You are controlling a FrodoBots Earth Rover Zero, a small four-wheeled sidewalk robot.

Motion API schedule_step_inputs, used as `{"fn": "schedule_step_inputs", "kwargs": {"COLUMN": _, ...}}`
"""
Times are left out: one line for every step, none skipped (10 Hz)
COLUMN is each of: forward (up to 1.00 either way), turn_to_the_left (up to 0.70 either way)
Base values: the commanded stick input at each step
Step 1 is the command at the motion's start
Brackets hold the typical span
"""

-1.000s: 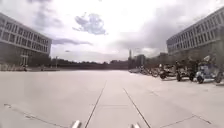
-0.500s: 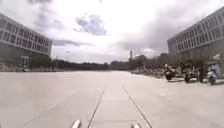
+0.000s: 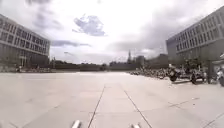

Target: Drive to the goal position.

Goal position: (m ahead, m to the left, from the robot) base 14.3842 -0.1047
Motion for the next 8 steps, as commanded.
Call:
{"fn": "schedule_step_inputs", "kwargs": {"forward": 1.0, "turn_to_the_left": 0.0}}
{"fn": "schedule_step_inputs", "kwargs": {"forward": 1.0, "turn_to_the_left": 0.0}}
{"fn": "schedule_step_inputs", "kwargs": {"forward": 1.0, "turn_to_the_left": 0.0}}
{"fn": "schedule_step_inputs", "kwargs": {"forward": 1.0, "turn_to_the_left": 0.0}}
{"fn": "schedule_step_inputs", "kwargs": {"forward": 1.0, "turn_to_the_left": 0.0}}
{"fn": "schedule_step_inputs", "kwargs": {"forward": 1.0, "turn_to_the_left": 0.0}}
{"fn": "schedule_step_inputs", "kwargs": {"forward": 1.0, "turn_to_the_left": 0.0}}
{"fn": "schedule_step_inputs", "kwargs": {"forward": 1.0, "turn_to_the_left": 0.0}}
